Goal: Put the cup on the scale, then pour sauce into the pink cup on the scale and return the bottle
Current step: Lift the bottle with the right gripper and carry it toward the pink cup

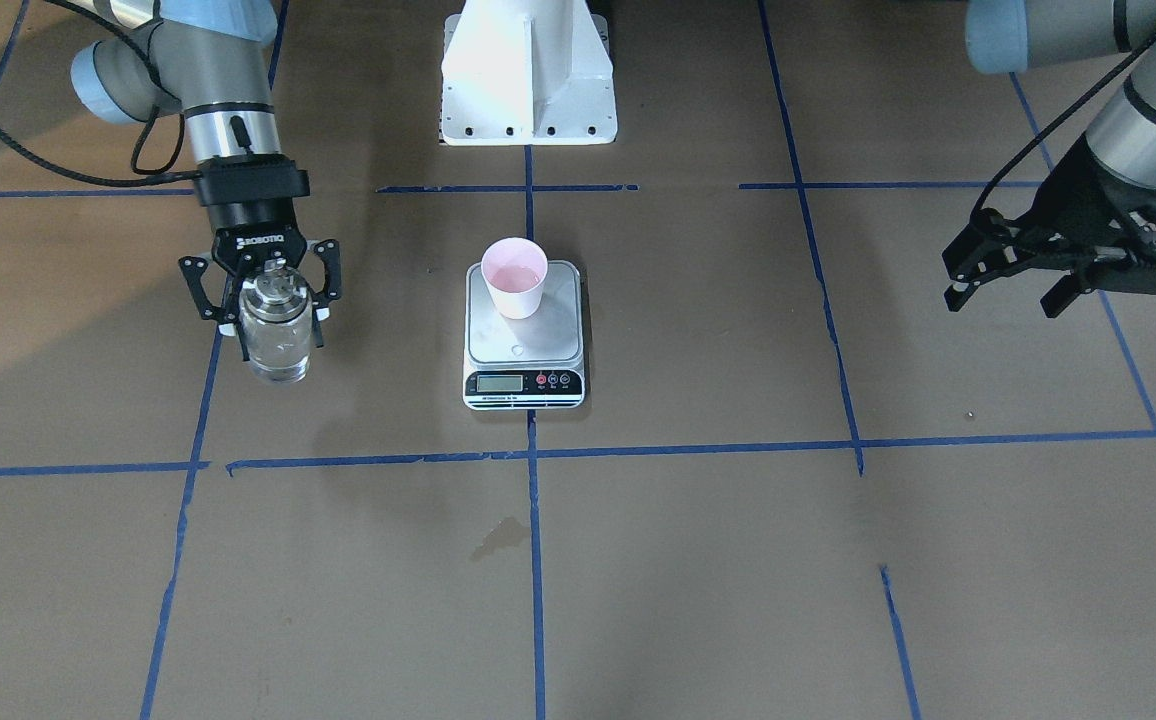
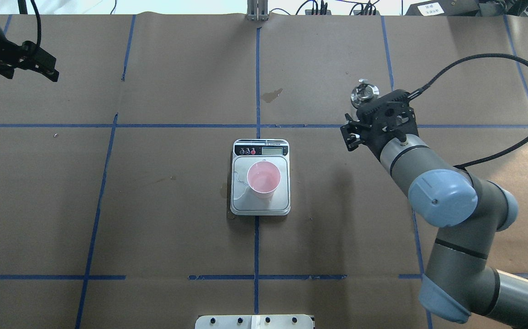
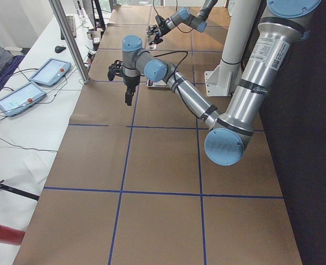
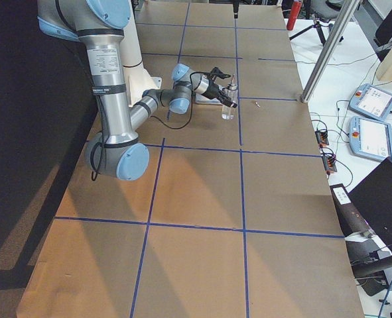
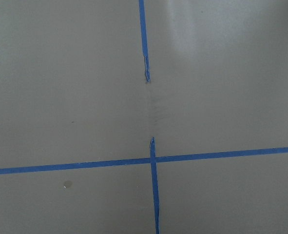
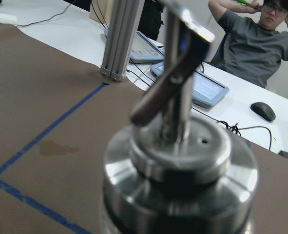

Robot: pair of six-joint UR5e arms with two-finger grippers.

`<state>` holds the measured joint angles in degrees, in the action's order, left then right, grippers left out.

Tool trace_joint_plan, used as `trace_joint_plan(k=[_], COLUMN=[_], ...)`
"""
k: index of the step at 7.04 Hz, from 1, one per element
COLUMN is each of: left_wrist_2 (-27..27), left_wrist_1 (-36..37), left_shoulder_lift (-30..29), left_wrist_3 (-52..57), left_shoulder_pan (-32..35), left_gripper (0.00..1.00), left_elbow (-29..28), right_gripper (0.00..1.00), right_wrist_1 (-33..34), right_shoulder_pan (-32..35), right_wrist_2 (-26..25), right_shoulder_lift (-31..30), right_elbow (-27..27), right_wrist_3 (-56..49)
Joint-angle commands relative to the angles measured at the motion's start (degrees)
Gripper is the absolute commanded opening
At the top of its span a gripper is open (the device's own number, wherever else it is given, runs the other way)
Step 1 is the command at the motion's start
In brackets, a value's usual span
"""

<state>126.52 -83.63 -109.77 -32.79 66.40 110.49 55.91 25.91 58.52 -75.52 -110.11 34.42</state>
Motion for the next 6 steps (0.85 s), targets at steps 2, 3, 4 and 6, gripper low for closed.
trace_joint_plan(k=[2, 3, 4, 6], left_wrist_2=[0.0, 0.0, 0.0, 0.0], left_wrist_1=[-0.1, -0.2, -0.3, -0.3], left_shoulder_lift=[3.0, 3.0, 3.0, 3.1], left_wrist_3=[19.7, 26.1, 31.6, 32.4], left_shoulder_pan=[8.0, 10.8, 12.8, 13.1], left_gripper=[1.0, 1.0, 1.0, 1.0], left_elbow=[-6.1, -9.1, -11.6, -12.6], right_gripper=[0.0, 0.0, 0.0, 0.0], right_wrist_1=[3.7, 9.7, 12.4, 24.2], right_shoulder_pan=[-6.0, -6.9, -10.1, -13.5], right_wrist_2=[-9.6, -10.6, -22.2, -34.3], right_shoulder_lift=[5.8, 6.1, 6.3, 8.3], right_elbow=[0.5, 0.5, 0.8, 2.7], right_wrist_3=[-22.6, -26.7, -29.5, -29.9])
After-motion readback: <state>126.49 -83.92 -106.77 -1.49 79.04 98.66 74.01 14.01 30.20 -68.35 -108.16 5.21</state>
